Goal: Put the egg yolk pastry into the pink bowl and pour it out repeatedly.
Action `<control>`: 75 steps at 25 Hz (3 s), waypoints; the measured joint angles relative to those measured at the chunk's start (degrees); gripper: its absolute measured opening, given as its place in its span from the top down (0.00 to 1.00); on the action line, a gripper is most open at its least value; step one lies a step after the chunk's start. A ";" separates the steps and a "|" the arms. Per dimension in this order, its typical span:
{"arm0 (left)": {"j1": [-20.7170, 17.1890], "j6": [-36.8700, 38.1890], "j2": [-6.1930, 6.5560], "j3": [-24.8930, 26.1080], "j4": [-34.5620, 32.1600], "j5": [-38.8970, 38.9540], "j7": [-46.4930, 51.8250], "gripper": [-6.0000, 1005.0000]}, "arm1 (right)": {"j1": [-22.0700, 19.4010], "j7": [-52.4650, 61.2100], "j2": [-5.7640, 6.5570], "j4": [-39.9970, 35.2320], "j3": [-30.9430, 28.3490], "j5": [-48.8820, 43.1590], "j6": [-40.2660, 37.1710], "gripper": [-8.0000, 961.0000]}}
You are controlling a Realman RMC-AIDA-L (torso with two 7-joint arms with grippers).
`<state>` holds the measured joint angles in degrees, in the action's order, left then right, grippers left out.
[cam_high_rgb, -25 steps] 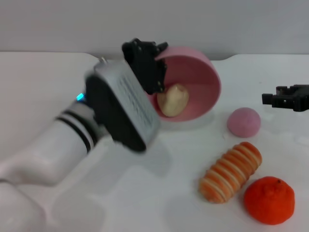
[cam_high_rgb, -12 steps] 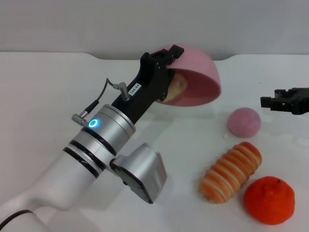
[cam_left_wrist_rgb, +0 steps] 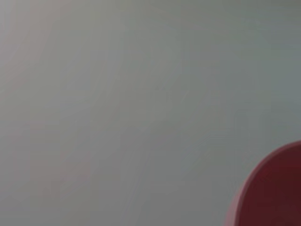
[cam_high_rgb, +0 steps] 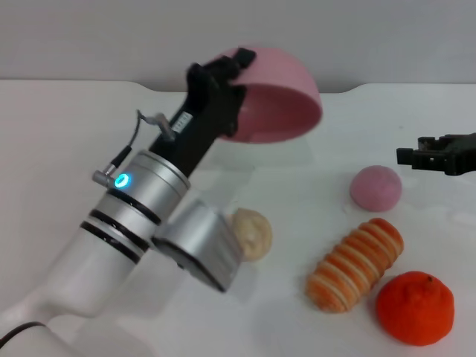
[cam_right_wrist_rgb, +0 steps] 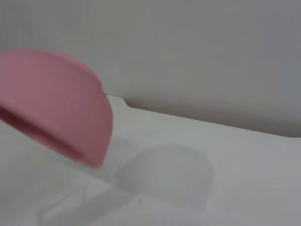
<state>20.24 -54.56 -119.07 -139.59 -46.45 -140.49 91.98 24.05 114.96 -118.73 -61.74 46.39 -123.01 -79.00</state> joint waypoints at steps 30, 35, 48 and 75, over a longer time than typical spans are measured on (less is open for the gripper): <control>0.67 137.84 1.23 81.94 -38.00 -3.83 56.78 1.00 | 12.06 5.05 -0.25 4.88 35.08 0.10 9.05 0.37; -1.14 139.21 1.20 80.55 -41.30 -3.58 57.84 1.00 | 12.73 7.19 -0.47 8.73 41.37 2.17 16.58 0.37; -0.15 139.06 1.21 77.15 -41.00 -3.52 57.99 1.00 | 15.25 8.89 -0.52 18.34 53.28 11.16 29.10 0.43; 11.22 132.58 0.75 64.74 -24.82 0.57 60.54 1.00 | 10.19 1.20 0.27 -12.94 28.52 10.57 1.71 0.63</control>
<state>31.46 78.02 -118.31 -74.85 -71.26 -139.92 152.52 34.24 116.16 -118.47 -74.67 74.91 -112.43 -77.30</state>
